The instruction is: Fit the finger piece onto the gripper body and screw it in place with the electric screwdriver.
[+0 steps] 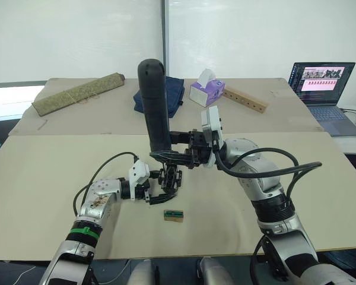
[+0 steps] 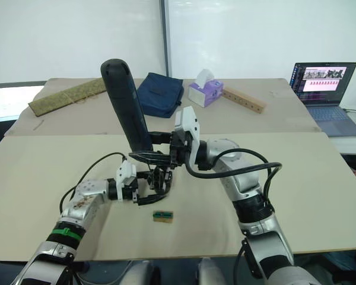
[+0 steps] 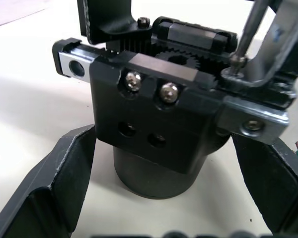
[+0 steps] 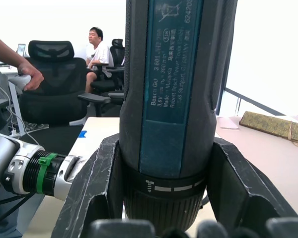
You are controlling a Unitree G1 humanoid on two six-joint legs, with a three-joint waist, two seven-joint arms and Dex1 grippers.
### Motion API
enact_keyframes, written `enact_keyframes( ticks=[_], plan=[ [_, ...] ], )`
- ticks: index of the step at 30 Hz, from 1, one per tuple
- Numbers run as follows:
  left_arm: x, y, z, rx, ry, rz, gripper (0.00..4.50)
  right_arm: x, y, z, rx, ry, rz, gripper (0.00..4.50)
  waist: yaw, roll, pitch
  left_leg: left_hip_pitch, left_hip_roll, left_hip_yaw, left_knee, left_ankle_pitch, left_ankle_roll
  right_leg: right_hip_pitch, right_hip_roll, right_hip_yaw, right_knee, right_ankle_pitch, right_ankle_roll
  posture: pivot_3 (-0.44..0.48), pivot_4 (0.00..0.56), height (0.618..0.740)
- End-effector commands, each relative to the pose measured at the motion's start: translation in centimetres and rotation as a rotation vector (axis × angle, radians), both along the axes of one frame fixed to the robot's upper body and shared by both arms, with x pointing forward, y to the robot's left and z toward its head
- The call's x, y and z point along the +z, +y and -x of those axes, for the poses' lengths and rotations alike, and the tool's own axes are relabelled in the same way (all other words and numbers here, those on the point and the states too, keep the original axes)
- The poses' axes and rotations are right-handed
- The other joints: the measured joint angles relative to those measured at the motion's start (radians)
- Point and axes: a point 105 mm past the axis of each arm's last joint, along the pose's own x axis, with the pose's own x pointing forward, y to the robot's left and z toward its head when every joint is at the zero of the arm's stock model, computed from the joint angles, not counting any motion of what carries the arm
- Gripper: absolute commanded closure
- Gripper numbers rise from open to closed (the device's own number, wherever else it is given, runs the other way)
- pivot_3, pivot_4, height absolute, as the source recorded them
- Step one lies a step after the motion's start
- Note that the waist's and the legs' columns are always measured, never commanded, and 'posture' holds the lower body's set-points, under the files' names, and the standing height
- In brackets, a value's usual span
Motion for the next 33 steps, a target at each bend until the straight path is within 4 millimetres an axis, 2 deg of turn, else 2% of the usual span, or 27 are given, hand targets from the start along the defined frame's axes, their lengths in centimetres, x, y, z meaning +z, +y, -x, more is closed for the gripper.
enact_keyframes(
  ticks=[1, 9, 12, 15, 33],
  plan=[
    [0.3, -0.2, -0.2, -0.020, -0.017, -0.003, 0.00, 1.6, -0.1, 0.6, 0.000, -0.078, -0.039, 2.60, 0.000, 0.000, 0.000, 0.000, 0.000, 0.000, 0.000, 0.000, 0.000, 0.000, 0.000, 0.000, 0.000, 0.000, 0.000, 0.000, 0.150, 0.740],
    [0.1, -0.4, -0.3, -0.025, -0.012, 0.004, 0.00, 1.6, -0.2, 0.6, -0.006, -0.078, -0.037, 2.60, 0.001, 0.000, 0.000, 0.000, 0.000, 0.000, 0.000, 0.000, 0.000, 0.000, 0.000, 0.000, 0.000, 0.000, 0.000, 0.000, 0.150, 0.740],
    [-0.1, -0.4, -0.2, -0.030, -0.013, 0.002, 0.93, 1.5, -0.2, 0.6, -0.006, -0.077, -0.036, 2.60, 0.002, 0.000, 0.000, 0.000, 0.000, 0.000, 0.000, 0.000, 0.000, 0.000, 0.000, 0.000, 0.000, 0.000, 0.000, 0.000, 0.150, 0.740],
    [-0.3, -0.6, -0.2, -0.031, -0.018, -0.003, 2.22, 1.3, -0.1, 0.6, -0.006, -0.071, -0.033, 2.60, 0.002, 0.000, 0.000, 0.000, 0.000, 0.000, 0.000, 0.000, 0.000, 0.001, 0.000, 0.000, 0.000, 0.000, 0.000, 0.000, 0.150, 0.740],
    [-1.7, -0.3, -0.1, -0.024, -0.009, -0.098, 2.22, -0.7, -0.4, 0.6, -0.025, -0.040, 0.009, 2.60, 0.004, 0.000, -0.001, 0.002, 0.000, 0.001, 0.000, 0.000, 0.000, 0.003, 0.000, -0.001, 0.000, 0.000, 0.000, 0.000, 0.150, 0.740]
  ],
)
